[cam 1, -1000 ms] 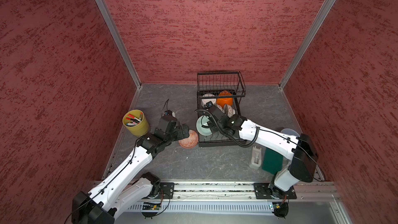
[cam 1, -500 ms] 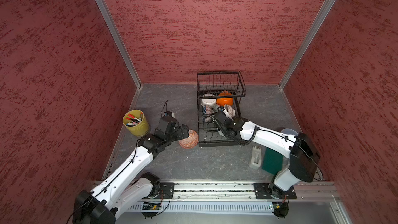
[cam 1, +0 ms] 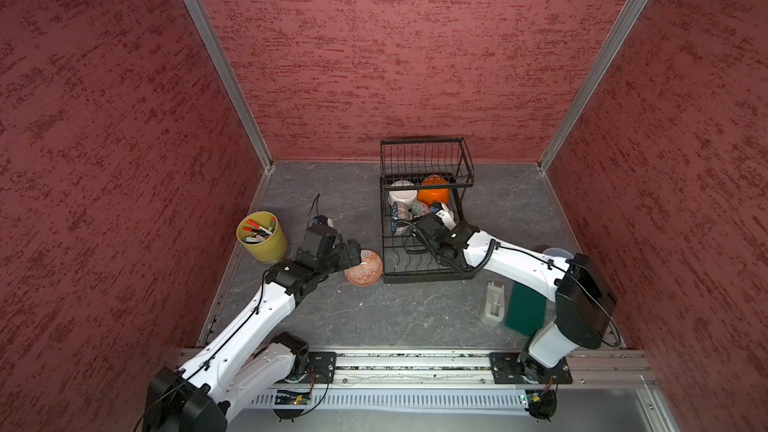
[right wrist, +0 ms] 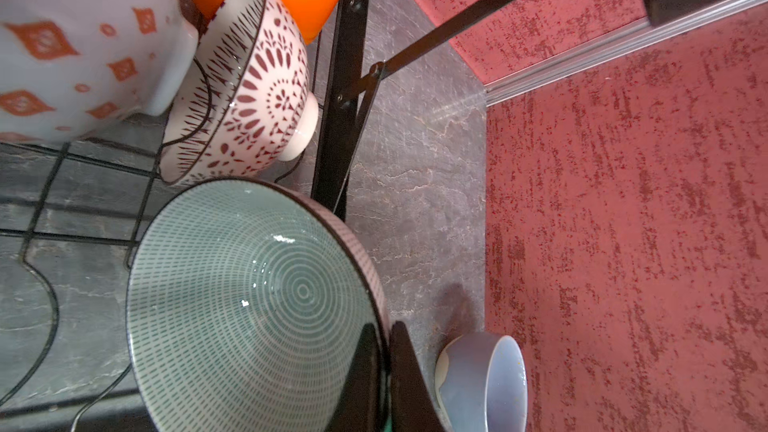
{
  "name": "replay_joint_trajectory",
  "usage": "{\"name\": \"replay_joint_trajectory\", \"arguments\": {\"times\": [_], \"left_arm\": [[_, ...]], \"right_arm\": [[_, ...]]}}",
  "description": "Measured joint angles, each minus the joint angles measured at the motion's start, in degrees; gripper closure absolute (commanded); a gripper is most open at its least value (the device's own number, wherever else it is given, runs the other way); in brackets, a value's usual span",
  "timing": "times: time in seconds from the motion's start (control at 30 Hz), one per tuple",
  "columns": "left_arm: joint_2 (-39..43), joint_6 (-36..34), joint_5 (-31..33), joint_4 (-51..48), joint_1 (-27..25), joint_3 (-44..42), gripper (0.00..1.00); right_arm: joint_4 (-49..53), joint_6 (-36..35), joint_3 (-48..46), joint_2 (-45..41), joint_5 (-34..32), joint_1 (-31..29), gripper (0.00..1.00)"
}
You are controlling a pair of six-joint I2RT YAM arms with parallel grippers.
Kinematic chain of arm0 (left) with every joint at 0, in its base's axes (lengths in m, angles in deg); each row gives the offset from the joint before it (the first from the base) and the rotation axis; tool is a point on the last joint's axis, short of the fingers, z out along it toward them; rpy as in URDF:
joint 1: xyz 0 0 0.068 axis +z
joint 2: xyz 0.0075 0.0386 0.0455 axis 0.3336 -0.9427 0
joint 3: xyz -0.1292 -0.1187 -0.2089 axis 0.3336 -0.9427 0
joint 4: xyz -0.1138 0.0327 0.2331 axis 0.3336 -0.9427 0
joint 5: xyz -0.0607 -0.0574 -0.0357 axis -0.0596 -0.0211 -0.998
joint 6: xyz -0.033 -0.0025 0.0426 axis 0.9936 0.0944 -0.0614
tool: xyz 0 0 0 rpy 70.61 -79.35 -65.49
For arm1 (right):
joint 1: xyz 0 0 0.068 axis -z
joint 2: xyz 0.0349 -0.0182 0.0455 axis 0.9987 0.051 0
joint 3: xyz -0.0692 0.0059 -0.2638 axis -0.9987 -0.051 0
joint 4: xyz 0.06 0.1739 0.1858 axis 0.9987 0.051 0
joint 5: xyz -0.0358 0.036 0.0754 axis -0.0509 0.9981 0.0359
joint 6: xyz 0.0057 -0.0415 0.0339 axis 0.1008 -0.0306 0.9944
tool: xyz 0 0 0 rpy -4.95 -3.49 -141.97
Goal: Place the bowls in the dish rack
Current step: 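Lower the green-striped bowl upright into the rack front slots with the right gripper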
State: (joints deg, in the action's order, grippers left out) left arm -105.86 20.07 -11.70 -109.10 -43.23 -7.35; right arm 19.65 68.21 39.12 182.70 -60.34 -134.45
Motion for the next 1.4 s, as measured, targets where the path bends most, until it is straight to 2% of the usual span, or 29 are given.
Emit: {"name": "replay_joint_trajectory", "arguments": {"times": [1.13,1.4], "left_arm": [[2.8,-1.6,-3.8,2.3,5.3,-2.0,0.00],[4.3,-1.6,-4.6,2.3,6.5,-3.7,0.01]], "right_arm": [[10.1,1.8,6.6,13.0,-6.3,-2.9,1.00],[15.5,5.1,10.0,17.4,-9.5,-4.2,1.00]]}}
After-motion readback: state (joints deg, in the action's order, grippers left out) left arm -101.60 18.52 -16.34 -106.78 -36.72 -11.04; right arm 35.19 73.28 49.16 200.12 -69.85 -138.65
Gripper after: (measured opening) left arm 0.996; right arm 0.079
